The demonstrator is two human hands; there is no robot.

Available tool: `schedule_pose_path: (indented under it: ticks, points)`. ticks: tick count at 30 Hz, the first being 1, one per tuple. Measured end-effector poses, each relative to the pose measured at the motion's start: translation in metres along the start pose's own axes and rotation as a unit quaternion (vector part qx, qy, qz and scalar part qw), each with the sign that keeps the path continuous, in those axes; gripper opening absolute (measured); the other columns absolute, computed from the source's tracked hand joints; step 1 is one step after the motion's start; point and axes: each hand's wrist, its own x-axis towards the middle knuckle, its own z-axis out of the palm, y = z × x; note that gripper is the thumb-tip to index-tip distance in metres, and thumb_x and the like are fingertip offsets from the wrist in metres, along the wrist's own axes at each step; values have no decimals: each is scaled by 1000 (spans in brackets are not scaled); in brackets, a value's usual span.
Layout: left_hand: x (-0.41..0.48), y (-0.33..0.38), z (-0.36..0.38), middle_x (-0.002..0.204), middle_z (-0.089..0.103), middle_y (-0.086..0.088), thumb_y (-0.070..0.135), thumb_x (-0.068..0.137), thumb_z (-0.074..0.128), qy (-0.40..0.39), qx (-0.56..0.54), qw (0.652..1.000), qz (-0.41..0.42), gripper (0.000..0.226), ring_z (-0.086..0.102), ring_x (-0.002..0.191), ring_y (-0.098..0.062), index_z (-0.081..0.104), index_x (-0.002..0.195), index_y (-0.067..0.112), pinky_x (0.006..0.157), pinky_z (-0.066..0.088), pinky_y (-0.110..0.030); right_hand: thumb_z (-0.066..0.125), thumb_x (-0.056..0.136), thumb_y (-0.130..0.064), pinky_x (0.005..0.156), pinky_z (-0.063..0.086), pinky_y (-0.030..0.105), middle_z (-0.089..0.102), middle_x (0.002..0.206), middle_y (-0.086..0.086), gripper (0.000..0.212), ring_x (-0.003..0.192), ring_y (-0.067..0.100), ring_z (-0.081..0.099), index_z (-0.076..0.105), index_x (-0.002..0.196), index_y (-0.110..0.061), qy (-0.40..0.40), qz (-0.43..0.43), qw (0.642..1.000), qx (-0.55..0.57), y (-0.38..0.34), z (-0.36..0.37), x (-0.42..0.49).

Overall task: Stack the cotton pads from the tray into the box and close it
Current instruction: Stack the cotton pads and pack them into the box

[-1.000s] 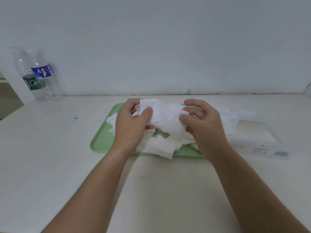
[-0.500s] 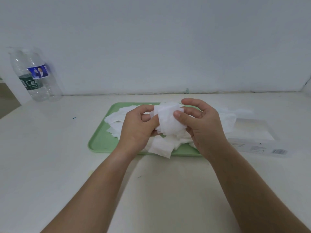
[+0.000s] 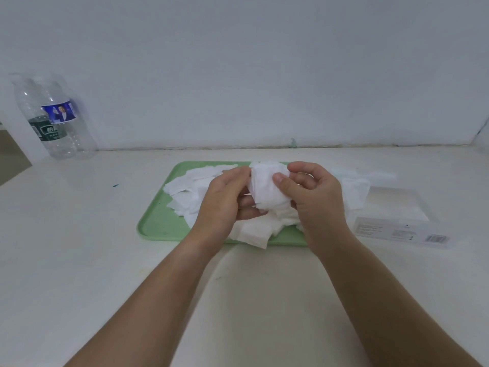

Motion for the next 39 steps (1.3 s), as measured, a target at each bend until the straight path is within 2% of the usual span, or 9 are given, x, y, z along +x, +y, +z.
schedule_pose_path:
  ticks: [3, 8, 13, 19, 22, 28, 30, 35, 39]
  points:
    - [-3, 2, 2, 95, 75, -18, 25, 98, 62, -5, 30, 999, 19, 21, 75, 86, -24, 70, 108, 8, 71, 63, -34, 84, 77, -14, 64, 55, 32, 70, 82, 4, 26, 69, 14, 65, 67, 96, -15, 16, -42, 997, -65, 2, 2, -1]
    - [1, 17, -12, 95, 77, -10, 6, 90, 72, 70, 59, 994, 67, 26, 76, 81, -19, 65, 115, 6, 65, 62, -30, 69, 91, -29, 60, 47, 25, 67, 79, -5, 14, 65, 7, 59, 68, 96, -16, 22, -36, 992, -118, 3, 10, -1]
    - [22, 46, -60, 93, 71, -2, 11, 88, 73, 168, 83, 978, 95, 17, 70, 80, -13, 68, 105, 15, 67, 62, -28, 58, 94, -19, 61, 46, 23, 71, 78, -4, 11, 61, 7, 59, 69, 94, -18, -74, 8, 974, -216, -10, 21, 12]
    - [19, 25, -104, 85, 72, 6, 9, 94, 65, 187, 59, 977, 78, 15, 70, 78, -10, 69, 106, 16, 63, 59, -24, 66, 87, -20, 58, 47, 19, 70, 83, -11, 10, 63, 9, 60, 69, 94, -27, -166, -65, 894, -412, -5, 44, 25]
    - [15, 17, -110, 76, 73, 11, 7, 95, 64, 190, 55, 976, 93, 15, 71, 73, -8, 68, 102, 19, 61, 58, -24, 76, 79, -35, 70, 52, 27, 63, 98, -15, 20, 75, 5, 59, 66, 96, -31, -206, -84, 836, -501, 7, 53, 28]
    - [12, 15, -104, 69, 70, 15, 8, 95, 64, 167, 71, 979, 93, 14, 69, 69, -3, 67, 105, 16, 60, 57, -23, 79, 73, -48, 79, 48, 32, 51, 105, -9, 35, 95, 13, 52, 62, 99, -31, -202, -130, 766, -596, 25, 75, 30]
    - [11, 16, -102, 67, 69, 16, 7, 94, 64, 166, 72, 979, 93, 13, 68, 68, -2, 67, 105, 16, 59, 57, -22, 73, 82, -40, 78, 47, 32, 52, 103, -6, 17, 96, 15, 53, 65, 92, -28, -184, -151, 786, -570, 29, 77, 31]
    - [12, 15, -102, 67, 69, 16, 8, 94, 65, 167, 74, 979, 87, 15, 69, 69, -3, 66, 108, 13, 60, 59, -25, 66, 85, -19, 67, 46, 22, 67, 83, -9, 5, 77, 4, 62, 66, 81, -22, -74, -123, 931, -335, 18, 64, 31]
    - [11, 14, -98, 73, 72, 11, 8, 94, 66, 157, 73, 982, 80, 16, 70, 72, -8, 67, 109, 13, 59, 58, -26, 62, 92, -6, 72, 60, 36, 71, 75, -2, 7, 74, 13, 68, 68, 94, -8, -62, -32, 993, -91, 5, 47, 30]
